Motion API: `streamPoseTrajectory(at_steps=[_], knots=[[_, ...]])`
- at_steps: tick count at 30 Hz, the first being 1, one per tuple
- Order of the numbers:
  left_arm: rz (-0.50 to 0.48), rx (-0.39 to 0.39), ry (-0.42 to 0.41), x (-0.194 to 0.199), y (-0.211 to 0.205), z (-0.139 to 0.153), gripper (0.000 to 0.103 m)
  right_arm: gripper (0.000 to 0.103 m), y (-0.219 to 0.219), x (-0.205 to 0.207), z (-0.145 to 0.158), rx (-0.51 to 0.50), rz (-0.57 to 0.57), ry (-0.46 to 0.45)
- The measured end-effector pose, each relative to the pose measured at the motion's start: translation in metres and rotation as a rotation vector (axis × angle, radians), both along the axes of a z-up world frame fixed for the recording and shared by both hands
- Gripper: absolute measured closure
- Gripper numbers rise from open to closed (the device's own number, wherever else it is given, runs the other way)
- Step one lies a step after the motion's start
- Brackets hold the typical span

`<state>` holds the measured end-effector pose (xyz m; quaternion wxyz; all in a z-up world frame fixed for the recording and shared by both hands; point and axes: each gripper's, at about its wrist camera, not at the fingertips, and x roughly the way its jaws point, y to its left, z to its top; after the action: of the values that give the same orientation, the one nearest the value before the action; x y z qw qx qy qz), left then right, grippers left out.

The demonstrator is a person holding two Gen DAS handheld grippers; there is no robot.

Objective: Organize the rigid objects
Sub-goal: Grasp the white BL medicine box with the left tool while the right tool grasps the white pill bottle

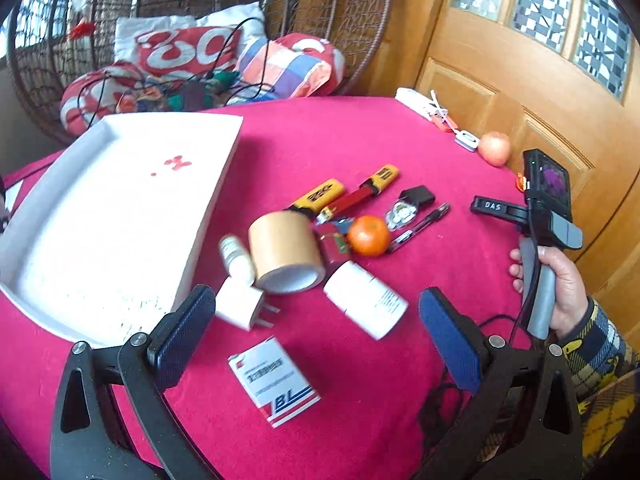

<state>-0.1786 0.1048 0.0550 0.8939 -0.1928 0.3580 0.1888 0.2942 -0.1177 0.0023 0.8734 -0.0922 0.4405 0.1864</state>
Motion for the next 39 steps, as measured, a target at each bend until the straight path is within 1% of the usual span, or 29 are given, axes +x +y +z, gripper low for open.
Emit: streamPoseTrajectory(at_steps=[2, 4, 5, 6, 7, 9, 11, 12, 13, 14, 15, 17, 18, 19, 20, 21, 23, 26, 27, 28, 29, 30, 31, 32, 33, 35, 36, 38, 39], knots=[[0.038, -0.055, 0.050, -0.016, 0.007, -0.017, 0.000, 0.000, 0.000, 0.000, 0.000, 0.000, 0.000, 0.000], [0.065, -0.075, 0.100, -0.022, 0.004, -0.030, 0.000, 0.000, 0.000, 0.000, 0.000, 0.000, 0.000, 0.000], [0.074, -0.081, 0.112, -0.025, 0.002, -0.034, 0.000, 0.000, 0.000, 0.000, 0.000, 0.000, 0.000, 0.000], [0.073, -0.094, 0.111, -0.026, 0.000, -0.036, 0.002, 0.000, 0.000, 0.000, 0.000, 0.000, 0.000, 0.000], [0.068, -0.101, 0.108, -0.025, -0.002, -0.037, 0.008, 0.000, 0.000, 0.000, 0.000, 0.000, 0.000, 0.000], [0.045, -0.102, 0.116, -0.022, -0.005, -0.039, 0.012, 0.000, 0.000, 0.000, 0.000, 0.000, 0.000, 0.000], [0.018, -0.113, 0.140, -0.013, -0.007, -0.044, 0.018, 0.000, 0.000, 0.000, 0.000, 0.001, 0.000, 0.000], [0.011, -0.114, 0.161, -0.010, -0.009, -0.048, 0.025, 0.000, 0.000, 0.000, 0.000, 0.004, 0.000, 0.000], [0.014, -0.088, 0.165, -0.008, -0.009, -0.048, 0.025, 0.000, -0.002, 0.000, 0.001, 0.019, 0.004, 0.000], [0.012, -0.079, 0.171, -0.005, -0.009, -0.049, 0.025, 0.000, -0.004, -0.002, 0.003, 0.056, 0.022, 0.000], [0.014, -0.077, 0.171, -0.005, -0.008, -0.049, 0.025, 0.000, -0.007, -0.007, 0.007, 0.125, 0.065, -0.001], [0.029, -0.079, 0.162, -0.005, -0.005, -0.049, 0.028, 0.000, -0.015, -0.021, 0.020, 0.308, 0.199, -0.018], [0.039, -0.078, 0.158, -0.005, -0.002, -0.049, 0.033, 0.000, -0.019, -0.031, 0.029, 0.389, 0.263, -0.041], [0.044, -0.080, 0.154, -0.007, -0.001, -0.049, 0.035, 0.000, -0.021, -0.043, 0.038, 0.453, 0.331, -0.069], [0.045, -0.083, 0.149, -0.008, 0.000, -0.049, 0.035, 0.000, -0.021, -0.056, 0.047, 0.493, 0.413, -0.086], [0.048, -0.083, 0.145, -0.009, -0.001, -0.049, 0.037, 0.000, -0.016, -0.069, 0.053, 0.501, 0.510, -0.083], [0.051, -0.078, 0.139, -0.013, -0.001, -0.049, 0.042, 0.000, 0.000, -0.096, 0.060, 0.452, 0.688, -0.044], [0.046, -0.089, 0.120, -0.017, -0.001, -0.047, 0.054, 0.000, 0.024, -0.136, 0.055, 0.362, 0.878, -0.004], [0.042, -0.093, 0.113, -0.018, 0.000, -0.047, 0.059, 0.000, 0.030, -0.150, 0.051, 0.330, 0.932, -0.008], [0.040, -0.090, 0.111, -0.020, 0.001, -0.047, 0.059, 0.000, 0.036, -0.162, 0.047, 0.297, 0.973, -0.022], [0.038, -0.082, 0.110, -0.020, 0.001, -0.047, 0.059, 0.003, 0.041, -0.175, 0.044, 0.270, 1.013, -0.039], [0.037, -0.073, 0.109, -0.021, 0.001, -0.047, 0.060, 0.011, 0.047, -0.184, 0.040, 0.239, 1.051, -0.046], [0.038, -0.065, 0.108, -0.022, 0.001, -0.046, 0.061, 0.015, 0.054, -0.192, 0.036, 0.206, 1.086, -0.039], [0.040, -0.060, 0.107, -0.022, 0.002, -0.046, 0.061, 0.024, 0.058, -0.199, 0.032, 0.179, 1.116, -0.024], [0.043, -0.057, 0.105, -0.023, 0.002, -0.046, 0.061, 0.036, 0.065, -0.203, 0.027, 0.150, 1.130, -0.008], [0.044, -0.058, 0.097, -0.024, 0.004, -0.046, 0.062, 0.044, 0.073, -0.206, 0.020, 0.140, 1.156, 0.062], [0.045, -0.058, 0.093, -0.026, 0.004, -0.046, 0.063, 0.052, 0.077, -0.207, 0.016, 0.131, 1.159, 0.090], [0.044, -0.057, 0.087, -0.027, 0.004, -0.045, 0.063, 0.061, 0.081, -0.213, 0.009, 0.100, 1.167, 0.114], [0.044, -0.055, 0.083, -0.028, 0.003, -0.045, 0.064, 0.064, 0.083, -0.215, 0.007, 0.093, 1.167, 0.120]])
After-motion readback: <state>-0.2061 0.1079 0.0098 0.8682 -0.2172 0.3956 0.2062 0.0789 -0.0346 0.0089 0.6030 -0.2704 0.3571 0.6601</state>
